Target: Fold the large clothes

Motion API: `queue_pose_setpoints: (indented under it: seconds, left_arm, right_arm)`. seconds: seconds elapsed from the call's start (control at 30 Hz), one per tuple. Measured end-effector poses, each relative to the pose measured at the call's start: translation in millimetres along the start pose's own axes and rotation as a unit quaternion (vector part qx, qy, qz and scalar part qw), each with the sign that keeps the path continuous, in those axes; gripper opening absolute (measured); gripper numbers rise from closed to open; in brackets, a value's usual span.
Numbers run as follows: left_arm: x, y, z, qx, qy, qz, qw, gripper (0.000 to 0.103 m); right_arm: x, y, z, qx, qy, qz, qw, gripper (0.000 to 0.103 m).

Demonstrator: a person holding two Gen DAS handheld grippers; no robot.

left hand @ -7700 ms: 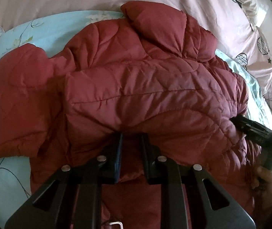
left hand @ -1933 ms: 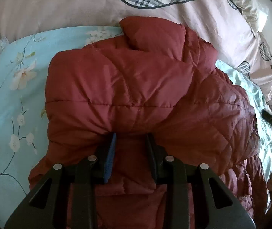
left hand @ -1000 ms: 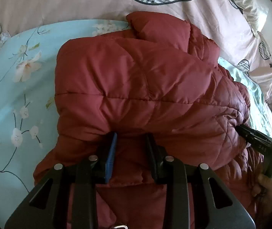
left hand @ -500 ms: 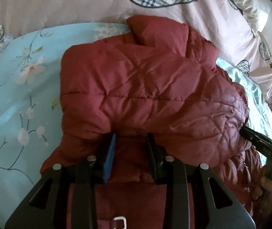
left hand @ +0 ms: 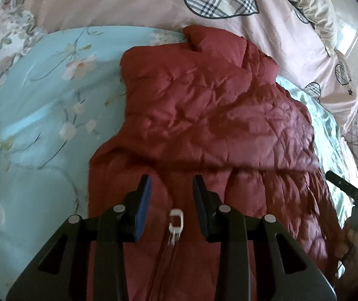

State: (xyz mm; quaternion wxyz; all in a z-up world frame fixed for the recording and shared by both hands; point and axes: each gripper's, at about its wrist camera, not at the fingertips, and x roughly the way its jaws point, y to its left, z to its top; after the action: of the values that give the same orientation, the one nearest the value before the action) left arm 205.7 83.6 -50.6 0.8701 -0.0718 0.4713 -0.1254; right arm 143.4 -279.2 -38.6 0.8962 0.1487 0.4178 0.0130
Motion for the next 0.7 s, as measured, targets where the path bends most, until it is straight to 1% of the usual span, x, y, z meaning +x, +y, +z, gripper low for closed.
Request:
queue_pose_setpoints:
  seconds: [0.07, 0.13, 0.27, 0.47, 0.63, 0.7]
  left_arm:
    - [-7.3, 3.5, -8.7, -0.006, 0.001, -0.002, 1.0000, 0.041]
    - [-17.3, 8.9, -21.9, -0.013, 0.003, -0.002, 0.9999, 0.043]
    - [-30.2, 19.8, -43.6, -0.031, 0.013, -0.009, 0.9994, 0.043]
    - [-44.6, 29.4, -70.9, -0.043, 0.024, -0.002, 0.9988, 0.043]
    - [-57.3, 35.9, -90.4, -0.044, 0.028, 0.000, 0.9986, 0.043]
    - [-61.6, 38.3, -98.1, -0.044, 0.031, 0.001, 0.9985, 0.043]
  right_arm:
    - [-9.5, -1.9, -5.3, 0.004, -0.005, 0.005, 1.000, 0.067]
    - [-20.5, -4.0, -12.5, 0.007, -0.006, 0.007, 1.000, 0.069]
    - [-38.9, -9.9, -29.1, 0.013, -0.003, 0.007, 1.000, 0.070]
    - [-61.3, -22.7, -57.7, 0.029, -0.001, 0.002, 1.000, 0.071]
    - [-81.8, -36.6, -80.6, 0.041, -0.001, -0.013, 0.999, 0.072]
    - [-90.0, -41.0, -87.3, 0.041, -0.001, -0.024, 0.999, 0.074]
